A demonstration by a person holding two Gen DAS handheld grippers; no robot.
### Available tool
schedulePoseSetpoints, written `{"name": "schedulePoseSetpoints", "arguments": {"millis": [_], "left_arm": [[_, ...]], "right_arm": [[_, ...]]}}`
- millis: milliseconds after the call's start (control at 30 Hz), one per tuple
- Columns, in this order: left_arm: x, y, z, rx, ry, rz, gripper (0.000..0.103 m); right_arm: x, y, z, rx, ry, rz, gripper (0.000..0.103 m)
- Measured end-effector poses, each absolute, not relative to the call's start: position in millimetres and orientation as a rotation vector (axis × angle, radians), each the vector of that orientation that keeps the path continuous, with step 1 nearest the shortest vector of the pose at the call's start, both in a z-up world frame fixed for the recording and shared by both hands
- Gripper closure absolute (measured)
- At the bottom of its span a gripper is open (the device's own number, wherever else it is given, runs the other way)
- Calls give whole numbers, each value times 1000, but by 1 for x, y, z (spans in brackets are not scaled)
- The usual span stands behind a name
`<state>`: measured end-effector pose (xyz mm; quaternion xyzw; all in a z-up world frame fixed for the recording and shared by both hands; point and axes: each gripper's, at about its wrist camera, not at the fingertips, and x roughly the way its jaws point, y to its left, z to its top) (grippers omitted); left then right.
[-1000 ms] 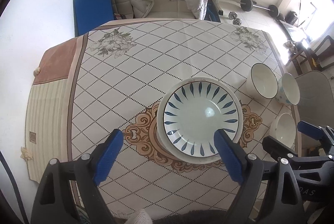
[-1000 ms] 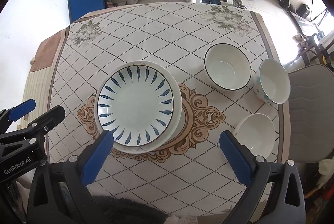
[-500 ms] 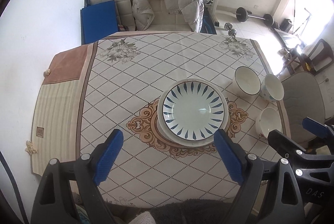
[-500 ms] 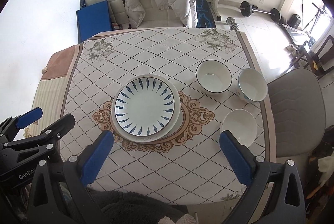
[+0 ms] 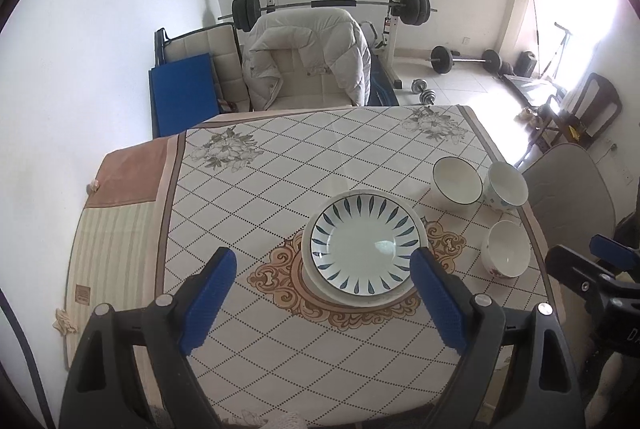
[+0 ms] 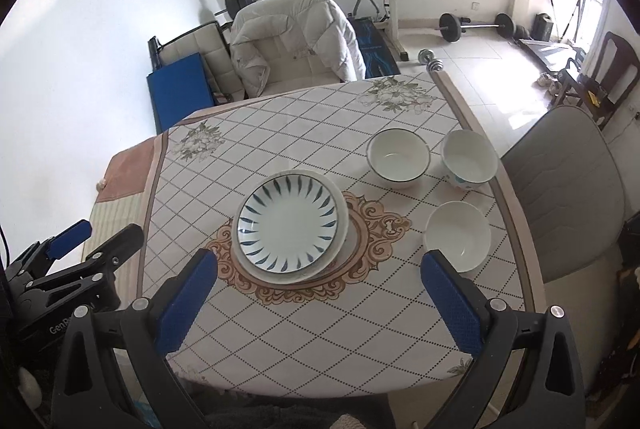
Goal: Organize plates and bowls
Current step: 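Withdraw both grippers up from the plate stack, then reach both grippers to the plain white bowl rim and close them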
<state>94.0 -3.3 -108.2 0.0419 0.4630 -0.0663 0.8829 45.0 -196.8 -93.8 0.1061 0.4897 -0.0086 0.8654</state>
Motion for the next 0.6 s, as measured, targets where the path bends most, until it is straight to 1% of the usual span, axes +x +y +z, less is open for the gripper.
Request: {"name": "schedulePoseSetpoints", "arguments": {"millis": [67, 200, 433, 567, 600], "left_arm": [[100, -13, -109, 85, 964, -159, 14], [114, -35, -121, 38, 1016, -188, 14], [145, -106, -173, 30, 1212, -267, 15], [158, -158, -206, 54, 1276, -291, 18], [163, -171, -216, 62, 1294, -304, 26]], "right_arm": [[41, -220, -96, 250, 1008, -56, 0], [41, -278, -113, 323, 1042, -157, 0], [58, -376, -181, 447, 1179, -224, 0], [76, -412, -227, 446, 1258, -180, 0], [81, -420, -240, 443, 1280, -169, 0]]}}
